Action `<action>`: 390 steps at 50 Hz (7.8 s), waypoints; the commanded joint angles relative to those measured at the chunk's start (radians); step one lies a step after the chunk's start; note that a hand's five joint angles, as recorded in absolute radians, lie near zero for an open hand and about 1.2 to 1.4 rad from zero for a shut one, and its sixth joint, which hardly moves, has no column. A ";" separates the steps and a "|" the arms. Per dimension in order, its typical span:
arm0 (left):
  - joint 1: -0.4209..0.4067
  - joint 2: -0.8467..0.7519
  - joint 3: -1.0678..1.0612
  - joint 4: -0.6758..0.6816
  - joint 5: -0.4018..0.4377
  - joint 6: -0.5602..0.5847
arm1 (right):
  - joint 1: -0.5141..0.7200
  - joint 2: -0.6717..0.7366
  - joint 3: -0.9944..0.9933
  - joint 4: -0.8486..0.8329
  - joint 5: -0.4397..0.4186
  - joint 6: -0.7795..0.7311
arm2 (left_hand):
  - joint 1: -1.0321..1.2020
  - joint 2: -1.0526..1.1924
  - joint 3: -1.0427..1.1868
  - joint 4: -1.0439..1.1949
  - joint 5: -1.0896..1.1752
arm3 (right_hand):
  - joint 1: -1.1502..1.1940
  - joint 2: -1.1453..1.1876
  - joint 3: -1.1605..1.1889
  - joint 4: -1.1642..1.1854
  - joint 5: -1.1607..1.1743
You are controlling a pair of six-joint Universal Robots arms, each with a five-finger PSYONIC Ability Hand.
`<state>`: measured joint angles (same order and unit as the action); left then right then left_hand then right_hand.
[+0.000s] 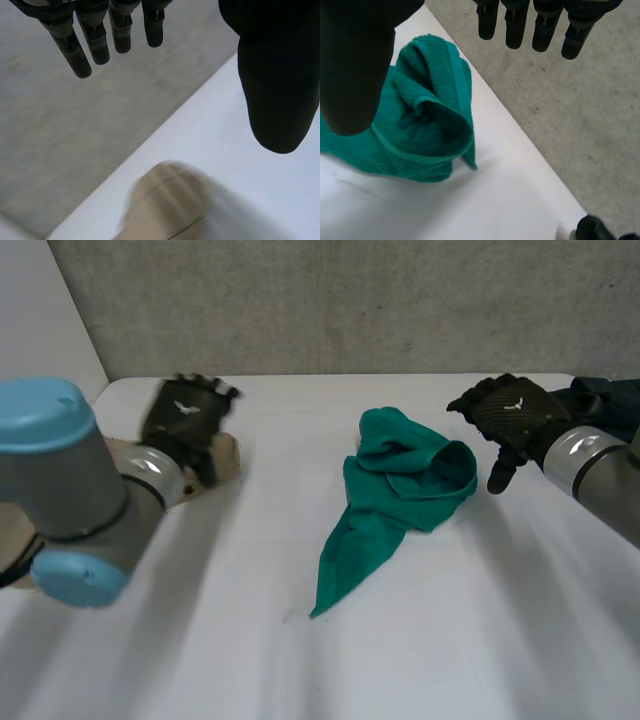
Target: Fold the laundry.
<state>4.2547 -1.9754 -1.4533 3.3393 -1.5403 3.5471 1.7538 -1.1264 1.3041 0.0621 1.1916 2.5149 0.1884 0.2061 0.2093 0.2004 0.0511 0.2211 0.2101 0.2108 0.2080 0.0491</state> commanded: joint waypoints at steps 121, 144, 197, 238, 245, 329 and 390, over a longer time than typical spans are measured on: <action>-0.156 0.180 -0.016 -0.023 -0.155 -0.185 | 0.061 -0.060 -0.077 -0.004 -0.038 0.412 | 1.208 1.190 1.187 1.196 1.171 | 1.175 1.186 1.185 1.188 1.173; -0.180 -0.017 -0.019 -0.190 -0.127 -0.473 | 0.134 -0.075 -0.112 0.180 -0.004 0.286 | -0.014 -0.032 -0.035 -0.026 -0.051 | 1.175 1.186 1.185 1.188 1.173; -0.099 -0.158 0.056 -0.182 -0.201 -0.263 | 0.207 0.272 -0.187 -0.086 -0.024 0.188 | 1.208 1.190 1.187 1.196 1.171 | 1.175 1.186 1.185 1.188 1.173; 0.137 0.044 -0.249 -0.080 -0.086 -0.180 | 0.274 -0.036 0.227 0.150 0.298 0.887 | 0.025 0.007 0.004 0.013 -0.012 | -0.047 -0.036 -0.036 -0.033 -0.049; 0.113 -0.045 -0.216 -0.034 -0.095 -0.182 | 0.308 -0.009 0.253 0.068 0.370 0.920 | 0.207 0.189 0.186 0.195 0.169 | -0.012 -0.001 -0.001 0.002 -0.014; 0.133 0.246 -0.363 0.272 0.014 -0.304 | -0.091 0.144 -0.321 0.215 -0.069 0.127 | 1.208 1.190 1.187 1.196 1.171 | 1.175 1.186 1.185 1.188 1.173; 0.149 0.256 -0.401 0.218 -0.040 -0.281 | -0.025 0.024 0.350 -0.437 0.114 0.047 | 1.208 1.190 1.187 1.196 1.171 | 1.175 1.186 1.185 1.188 1.173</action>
<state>4.4005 -1.7698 -1.8532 3.6025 -1.5746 3.2610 1.7512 -0.9838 1.6564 -0.4196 1.2939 2.4882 1.1525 1.1973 1.1909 1.1997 0.9870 1.1334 1.1790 1.1698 1.1902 0.9851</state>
